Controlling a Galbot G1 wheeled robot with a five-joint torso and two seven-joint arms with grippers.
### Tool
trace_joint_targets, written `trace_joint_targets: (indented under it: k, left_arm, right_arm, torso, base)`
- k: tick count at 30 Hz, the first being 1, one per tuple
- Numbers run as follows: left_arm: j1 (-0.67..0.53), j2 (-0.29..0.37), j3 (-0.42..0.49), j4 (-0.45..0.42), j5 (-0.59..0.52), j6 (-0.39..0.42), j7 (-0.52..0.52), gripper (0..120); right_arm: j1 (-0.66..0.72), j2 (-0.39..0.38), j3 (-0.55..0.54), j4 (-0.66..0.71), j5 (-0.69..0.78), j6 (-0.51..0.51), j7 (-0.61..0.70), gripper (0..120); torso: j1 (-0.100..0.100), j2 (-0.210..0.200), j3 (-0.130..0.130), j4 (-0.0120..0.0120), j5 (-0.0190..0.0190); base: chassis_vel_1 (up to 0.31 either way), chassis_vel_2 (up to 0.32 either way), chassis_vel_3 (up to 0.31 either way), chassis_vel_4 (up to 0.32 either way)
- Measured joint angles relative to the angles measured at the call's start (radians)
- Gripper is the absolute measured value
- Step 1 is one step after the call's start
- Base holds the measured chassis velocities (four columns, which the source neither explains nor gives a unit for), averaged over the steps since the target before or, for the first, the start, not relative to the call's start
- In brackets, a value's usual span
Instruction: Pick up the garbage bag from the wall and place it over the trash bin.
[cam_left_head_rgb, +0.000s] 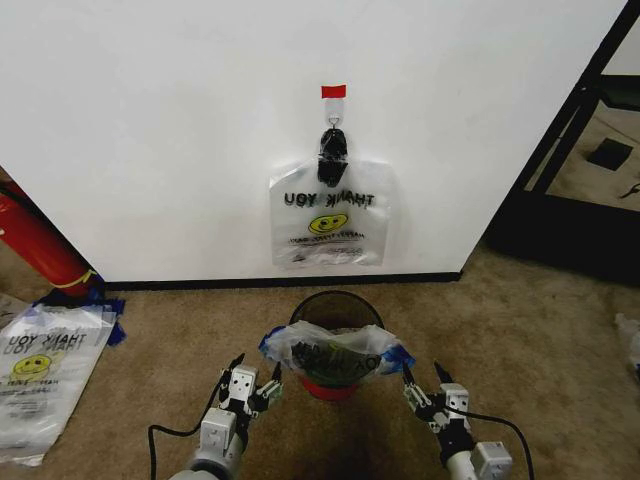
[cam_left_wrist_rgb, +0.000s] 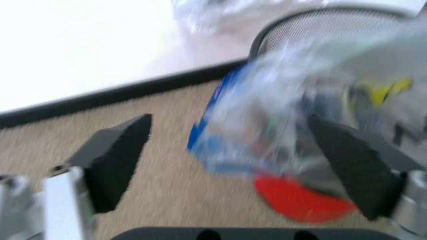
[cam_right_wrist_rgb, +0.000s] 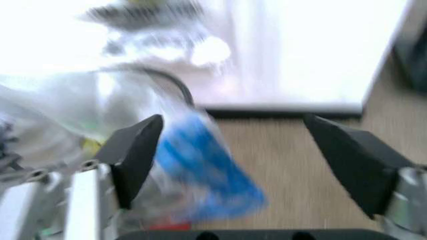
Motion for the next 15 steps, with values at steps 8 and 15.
trace_joint_targets:
  k: [8, 15]
  left_arm:
    - [-0.142, 0.034, 0.058, 0.033, -0.019, -0.005, 0.059, 100]
    - [-0.206, 0.079, 0.089, 0.068, -0.031, 0.006, 0.116, 97]
  right_arm:
    - [0.032, -0.057, 0.023, -0.002, -0.323, 0.134, -0.113, 100]
    - [0.104, -0.13, 0.031, -0.055, -0.482, 0.174, -0.171, 100]
  torso:
    - [0.0, 0.0, 0.0, -0.0002, -0.0001]
    - [0.0, 0.0, 0.0, 0.0, 0.0001]
  base:
    - [0.0, 0.0, 0.0, 0.0]
    - [0.0, 0.0, 0.0, 0.0]
